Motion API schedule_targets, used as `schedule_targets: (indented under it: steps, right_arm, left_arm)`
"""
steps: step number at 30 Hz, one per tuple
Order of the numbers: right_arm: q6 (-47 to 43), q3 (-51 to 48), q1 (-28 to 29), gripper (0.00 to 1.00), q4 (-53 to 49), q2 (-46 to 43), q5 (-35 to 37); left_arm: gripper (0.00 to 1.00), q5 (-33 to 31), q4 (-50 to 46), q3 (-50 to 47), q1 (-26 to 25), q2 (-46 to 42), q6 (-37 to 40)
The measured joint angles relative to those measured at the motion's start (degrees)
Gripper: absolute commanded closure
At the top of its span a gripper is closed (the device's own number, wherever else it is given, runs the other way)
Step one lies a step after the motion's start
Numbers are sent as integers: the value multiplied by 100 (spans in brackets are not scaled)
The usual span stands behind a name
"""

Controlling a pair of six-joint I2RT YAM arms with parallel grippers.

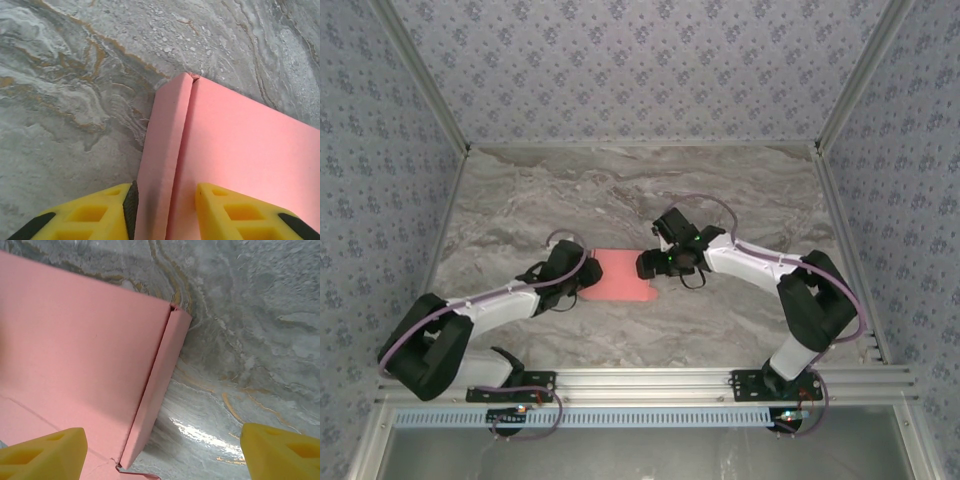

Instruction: Fold the paper box

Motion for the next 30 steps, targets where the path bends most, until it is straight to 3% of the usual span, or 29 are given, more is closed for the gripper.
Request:
schedule_targets:
  steps: [6,10,16,20,23,30]
  right_arm:
    - [-693,-876,-11,10,680,-785,13]
    - [-1617,-1617,44,10,1261,-1766,503]
    - [-2363,-1858,52,9,1823,-2026,992]
    - [-3053,-2273,74,8,2277,-2243,680]
    - [-4050,-2796,256,6,2634,-2649,190]
    - [-6015,-3119,413,5,2813,-3235,-485]
  left_arm:
    - [71,68,28,-13,7,-57,109]
    - [71,142,-138,68,13,-55,245]
    - [76,658,-380,278,238,87,291]
    - [83,1069,-616,592,280,350,223]
    - [86,1311,-907,940,280,621,199]
    - [87,1681,-1309,1342,358,944,175]
